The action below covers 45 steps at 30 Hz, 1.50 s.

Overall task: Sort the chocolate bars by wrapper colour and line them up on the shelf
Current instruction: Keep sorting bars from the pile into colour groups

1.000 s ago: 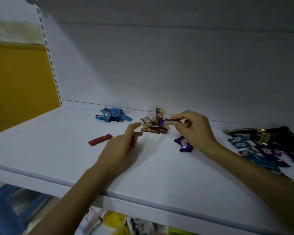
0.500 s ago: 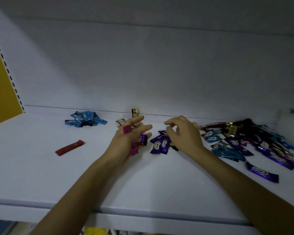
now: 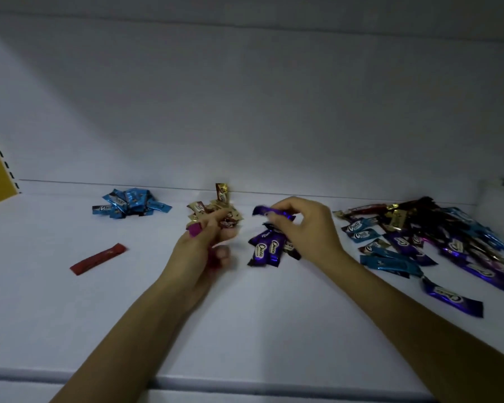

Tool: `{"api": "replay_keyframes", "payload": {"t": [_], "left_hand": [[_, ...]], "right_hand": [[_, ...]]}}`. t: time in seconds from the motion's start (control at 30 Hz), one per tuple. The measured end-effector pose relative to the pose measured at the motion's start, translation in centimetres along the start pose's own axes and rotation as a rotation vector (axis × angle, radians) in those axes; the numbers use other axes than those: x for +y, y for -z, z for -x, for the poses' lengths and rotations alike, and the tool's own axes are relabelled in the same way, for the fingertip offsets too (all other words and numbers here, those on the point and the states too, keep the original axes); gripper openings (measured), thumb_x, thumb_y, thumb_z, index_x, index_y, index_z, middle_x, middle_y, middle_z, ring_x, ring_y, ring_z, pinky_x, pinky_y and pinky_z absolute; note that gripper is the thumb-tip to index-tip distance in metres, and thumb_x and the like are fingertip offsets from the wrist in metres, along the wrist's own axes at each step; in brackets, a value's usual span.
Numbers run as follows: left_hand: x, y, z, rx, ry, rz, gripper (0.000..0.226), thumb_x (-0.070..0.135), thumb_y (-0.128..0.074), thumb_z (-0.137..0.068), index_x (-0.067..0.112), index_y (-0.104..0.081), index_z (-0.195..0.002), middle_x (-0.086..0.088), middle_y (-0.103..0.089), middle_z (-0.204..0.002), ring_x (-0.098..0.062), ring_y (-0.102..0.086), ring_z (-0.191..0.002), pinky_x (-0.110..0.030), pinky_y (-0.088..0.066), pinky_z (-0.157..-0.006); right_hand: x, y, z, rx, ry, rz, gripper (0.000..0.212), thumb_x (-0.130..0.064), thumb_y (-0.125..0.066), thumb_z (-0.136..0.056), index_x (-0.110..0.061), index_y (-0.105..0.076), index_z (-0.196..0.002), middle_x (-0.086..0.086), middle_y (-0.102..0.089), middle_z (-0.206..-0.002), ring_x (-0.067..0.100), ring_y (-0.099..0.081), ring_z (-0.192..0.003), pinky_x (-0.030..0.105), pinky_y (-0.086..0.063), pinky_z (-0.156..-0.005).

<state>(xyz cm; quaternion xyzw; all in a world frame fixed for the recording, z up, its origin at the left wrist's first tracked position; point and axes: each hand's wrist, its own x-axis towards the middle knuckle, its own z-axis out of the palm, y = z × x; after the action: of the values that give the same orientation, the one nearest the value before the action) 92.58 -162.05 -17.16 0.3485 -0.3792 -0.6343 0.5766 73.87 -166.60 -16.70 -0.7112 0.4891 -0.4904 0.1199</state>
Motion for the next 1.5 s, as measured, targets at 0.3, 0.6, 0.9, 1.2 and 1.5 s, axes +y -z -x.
{"api": "replay_keyframes", "payload": {"t": [0.3,0.6,0.9,1.2,1.5], "left_hand": [[-0.6,0.1,0.1,0.032,0.003,0.014,0.04,0.029,-0.028,-0.093,0.014,-0.065,-0.088,0.002,-0.032,-0.055,-0.009,-0.022,-0.04,-0.019,-0.014,-0.039],[-1.9,-0.2,0.4,0.112,-0.401,-0.595,0.051,0.013,-0.073,-0.082,0.024,-0.05,-0.125,0.0,-0.067,-0.081,-0.014,-0.064,-0.075,-0.026,-0.053,-0.067],[0.8,2.9,3.8,0.18,-0.462,-0.933,0.022,0.025,-0.072,-0.082,0.023,-0.06,-0.101,0.004,-0.071,-0.075,-0.005,-0.063,-0.061,-0.013,-0.046,-0.057],[3.0,7.0,6.3,0.274,-0.411,-1.099,0.016,0.024,-0.067,-0.087,0.024,-0.059,-0.101,0.008,-0.071,-0.082,-0.003,-0.065,-0.07,-0.008,-0.044,-0.058],[2.6,8.0,5.8,0.361,-0.351,-1.097,0.029,0.03,-0.054,-0.095,0.019,-0.056,-0.121,0.009,-0.057,-0.105,0.003,-0.051,-0.085,-0.006,-0.036,-0.065]], "right_hand": [[2.9,0.3,0.1,-0.146,0.039,0.402,0.022,-0.021,-0.058,-0.091,-0.011,-0.075,-0.082,0.002,-0.073,-0.081,0.023,-0.065,-0.08,0.034,-0.045,-0.089],[-3.6,-0.4,1.2,-0.356,-0.234,-0.345,0.03,-0.044,-0.065,-0.082,-0.015,-0.075,-0.08,-0.001,-0.074,-0.075,0.011,-0.07,-0.073,0.022,-0.055,-0.072],[-6.7,-2.3,1.3,-0.489,-0.281,-0.458,0.004,-0.013,-0.065,-0.089,-0.011,-0.063,-0.086,-0.004,-0.072,-0.069,0.008,-0.067,-0.058,0.014,-0.044,-0.046],[-9.1,-5.6,1.7,-0.504,-0.249,-0.469,0.013,0.002,-0.067,-0.083,-0.01,-0.065,-0.082,0.002,-0.069,-0.072,0.003,-0.06,-0.046,0.011,-0.041,-0.044],[-7.5,-5.7,2.4,-0.699,-0.345,-0.297,0.006,-0.013,-0.07,-0.084,-0.018,-0.068,-0.085,-0.002,-0.072,-0.069,0.004,-0.058,-0.048,0.014,-0.043,-0.043]]}}
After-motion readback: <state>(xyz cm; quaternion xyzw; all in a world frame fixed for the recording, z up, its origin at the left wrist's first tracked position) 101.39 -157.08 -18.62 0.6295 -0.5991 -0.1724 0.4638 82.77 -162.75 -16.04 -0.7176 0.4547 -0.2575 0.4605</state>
